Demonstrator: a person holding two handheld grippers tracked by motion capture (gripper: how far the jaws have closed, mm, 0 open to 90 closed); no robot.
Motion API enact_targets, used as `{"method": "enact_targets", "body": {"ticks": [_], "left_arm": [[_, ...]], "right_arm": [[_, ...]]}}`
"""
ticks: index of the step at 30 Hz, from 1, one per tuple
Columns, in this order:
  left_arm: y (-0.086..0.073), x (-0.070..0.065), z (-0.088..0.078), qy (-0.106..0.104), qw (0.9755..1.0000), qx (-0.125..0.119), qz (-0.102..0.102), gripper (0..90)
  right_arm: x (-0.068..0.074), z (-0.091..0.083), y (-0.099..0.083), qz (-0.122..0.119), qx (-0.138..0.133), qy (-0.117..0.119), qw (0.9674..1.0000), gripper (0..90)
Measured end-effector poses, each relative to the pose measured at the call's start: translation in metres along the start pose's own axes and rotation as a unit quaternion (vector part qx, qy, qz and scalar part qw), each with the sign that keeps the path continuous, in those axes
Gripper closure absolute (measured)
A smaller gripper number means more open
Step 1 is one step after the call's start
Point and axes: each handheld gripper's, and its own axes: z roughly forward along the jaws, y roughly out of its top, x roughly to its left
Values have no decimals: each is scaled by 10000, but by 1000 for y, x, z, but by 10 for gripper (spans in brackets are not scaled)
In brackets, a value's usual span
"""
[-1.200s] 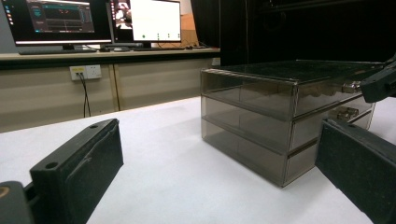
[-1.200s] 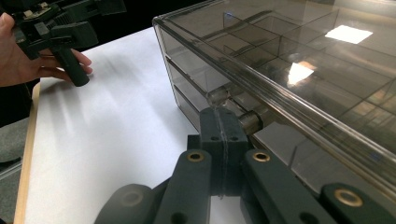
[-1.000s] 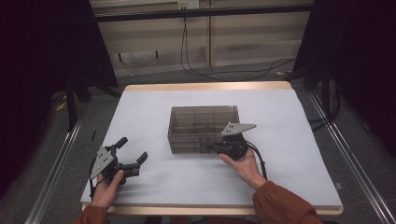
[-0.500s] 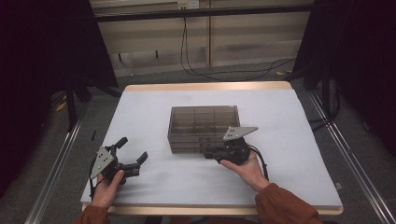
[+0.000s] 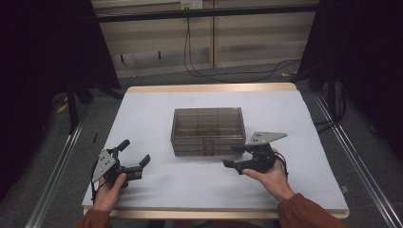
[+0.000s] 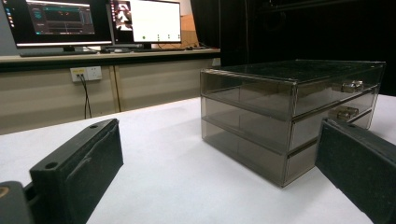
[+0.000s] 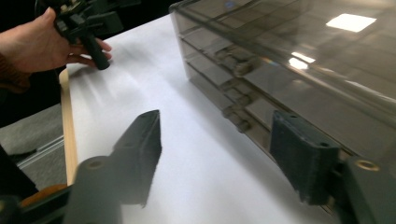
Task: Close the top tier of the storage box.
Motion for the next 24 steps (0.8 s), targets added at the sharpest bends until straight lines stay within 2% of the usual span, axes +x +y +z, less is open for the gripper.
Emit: {"method": "enact_targets", "body": {"ticks": [3,4,6,8,9,12,13,14,16,18,20,21,22,24], "left_arm": [[0,1,0,2,10000,45,26,10],[0,1,0,2,10000,45,26,10],[0,0,1,22,10000,30,-69,10],[0,0,0,1,10000,24,-37,10],[0,0,1,23,9999,-10,-115,10],[0,0,1,17,9999,-10,-112,10],[0,0,1,18,9999,-10,-111,10],[0,0,1,5,10000,-7,-94,10],[0,0,0,9,10000,18,-25,10],[0,1,0,1,10000,11,-15,10],[0,0,1,20,9999,-29,-111,10],[0,0,1,21,9999,-26,-110,10],[0,0,0,21,10000,17,-33,10],[0,0,0,11,10000,12,-23,10]], "right_arm": [[-3,-14,-2,52,-55,-268,9996,257],[-3,-14,-2,52,-55,-268,9996,257],[-8,-26,-2,123,-99,-465,9988,221],[-14,-37,-3,171,-147,-600,9979,207],[-16,-42,-4,204,-151,-664,9975,202],[-21,-50,-6,249,-158,-785,9965,197],[-24,-53,-8,309,-155,-848,9958,197],[-29,-60,-13,354,-90,-1030,9940,184],[-32,-64,-17,433,-76,-1055,9934,184],[-39,-75,-28,550,-148,-1225,9908,177],[-43,-82,-36,625,-168,-1349,9887,170],[-43,-82,-36,625,-168,-1349,9887,170],[-44,-85,-39,620,-195,-1416,9878,169],[-47,-90,-47,709,-227,-1485,9861,161]]}}
